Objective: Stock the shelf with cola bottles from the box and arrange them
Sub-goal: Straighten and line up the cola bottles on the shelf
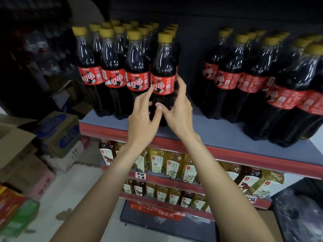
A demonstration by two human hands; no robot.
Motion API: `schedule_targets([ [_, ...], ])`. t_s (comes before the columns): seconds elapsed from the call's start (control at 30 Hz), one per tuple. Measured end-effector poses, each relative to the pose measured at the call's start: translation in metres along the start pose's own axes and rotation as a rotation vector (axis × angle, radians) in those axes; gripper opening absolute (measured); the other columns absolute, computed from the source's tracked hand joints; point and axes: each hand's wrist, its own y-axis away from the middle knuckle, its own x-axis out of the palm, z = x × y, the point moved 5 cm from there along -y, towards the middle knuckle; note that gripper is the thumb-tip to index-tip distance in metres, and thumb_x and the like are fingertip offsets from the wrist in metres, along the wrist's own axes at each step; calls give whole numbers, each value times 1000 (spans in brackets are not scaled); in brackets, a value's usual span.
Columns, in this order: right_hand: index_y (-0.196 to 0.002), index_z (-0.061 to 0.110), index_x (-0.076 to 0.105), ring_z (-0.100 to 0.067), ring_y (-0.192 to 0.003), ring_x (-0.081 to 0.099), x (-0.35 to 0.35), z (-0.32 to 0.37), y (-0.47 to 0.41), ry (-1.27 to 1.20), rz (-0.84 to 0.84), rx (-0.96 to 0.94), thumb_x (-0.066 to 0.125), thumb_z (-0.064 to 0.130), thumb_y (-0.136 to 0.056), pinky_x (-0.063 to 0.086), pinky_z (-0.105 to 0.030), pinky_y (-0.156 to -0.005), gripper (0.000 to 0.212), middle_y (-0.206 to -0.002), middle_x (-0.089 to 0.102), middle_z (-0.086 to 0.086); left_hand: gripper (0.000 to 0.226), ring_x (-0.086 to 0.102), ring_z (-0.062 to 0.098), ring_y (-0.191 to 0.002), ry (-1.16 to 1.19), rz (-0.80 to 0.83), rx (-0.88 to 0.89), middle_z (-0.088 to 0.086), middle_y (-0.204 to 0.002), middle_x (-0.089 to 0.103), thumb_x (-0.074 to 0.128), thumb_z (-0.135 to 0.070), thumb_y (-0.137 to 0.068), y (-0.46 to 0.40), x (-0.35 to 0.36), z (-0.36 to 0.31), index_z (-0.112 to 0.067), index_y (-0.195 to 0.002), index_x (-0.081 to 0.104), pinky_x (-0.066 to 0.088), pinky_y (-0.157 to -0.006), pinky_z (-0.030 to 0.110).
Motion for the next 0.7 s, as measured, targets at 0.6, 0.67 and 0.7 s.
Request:
schedule_targets([
  [0.6,-138,9,43,-16,-123,48,-100,-58,16,98,-350,63,58,14,-92,42,-35,-103,48,-133,50,-6,31,54,6,-101,370,-73,198,-2,-110,53,51,-5,-91,-19,61,-61,-7,-122,55,50,-89,27],
  [0.67,-140,11,42,-24,-126,44,-111,-69,15,247,-385,87,59,13,-91,40,-29,-99,52,-136,45,-12,42,54,9,-108,393,2,79,2,-122,51,54,-7,-90,-39,90,-61,-12,-131,49,48,-96,34],
  [0.7,-142,14,41,-28,-124,44,-113,-70,13,337,-373,72,60,14,-90,40,-26,-93,55,-137,43,-14,48,53,11,-110,367,11,37,5,-128,49,56,-6,-89,-50,102,-58,-13,-136,45,47,-97,36],
])
